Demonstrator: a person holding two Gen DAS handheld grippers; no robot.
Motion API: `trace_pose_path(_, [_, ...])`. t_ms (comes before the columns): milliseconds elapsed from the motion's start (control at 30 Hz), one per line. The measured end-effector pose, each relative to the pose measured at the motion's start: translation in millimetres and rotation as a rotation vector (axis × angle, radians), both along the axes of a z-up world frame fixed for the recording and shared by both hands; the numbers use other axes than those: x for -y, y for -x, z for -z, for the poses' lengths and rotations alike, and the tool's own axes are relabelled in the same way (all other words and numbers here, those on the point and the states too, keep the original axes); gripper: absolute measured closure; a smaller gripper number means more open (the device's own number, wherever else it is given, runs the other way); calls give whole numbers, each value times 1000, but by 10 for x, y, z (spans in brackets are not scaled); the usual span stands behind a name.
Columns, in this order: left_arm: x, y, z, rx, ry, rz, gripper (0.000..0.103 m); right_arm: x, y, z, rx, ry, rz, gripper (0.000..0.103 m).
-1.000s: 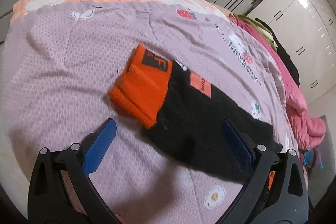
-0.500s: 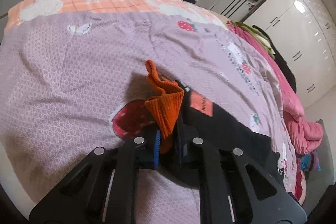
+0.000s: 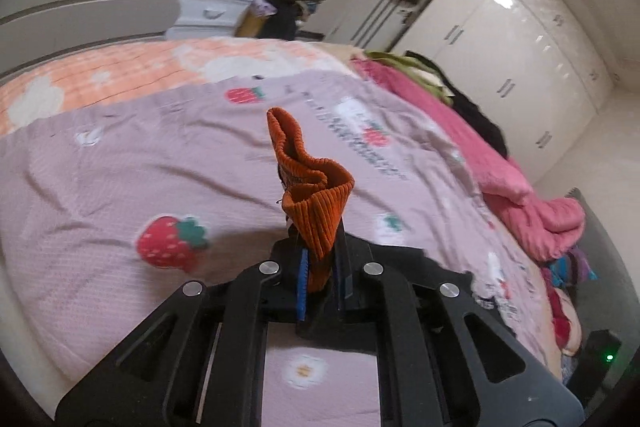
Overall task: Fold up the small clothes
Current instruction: 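Grasp the other orange cuff with the left tool and lift it, then carry the sleeve across the sweater body onto the first folded cuff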
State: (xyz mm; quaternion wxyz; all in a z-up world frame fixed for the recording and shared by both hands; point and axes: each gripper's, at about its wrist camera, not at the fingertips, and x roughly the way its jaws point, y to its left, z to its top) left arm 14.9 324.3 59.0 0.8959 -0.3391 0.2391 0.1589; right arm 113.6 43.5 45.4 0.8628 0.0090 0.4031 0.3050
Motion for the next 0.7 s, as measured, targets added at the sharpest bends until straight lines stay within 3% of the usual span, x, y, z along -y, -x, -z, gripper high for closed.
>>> trace_pose_path(700, [891, -385, -423, 40, -85, 214, 99, 1177, 44, -113, -18, -101, 226, 4])
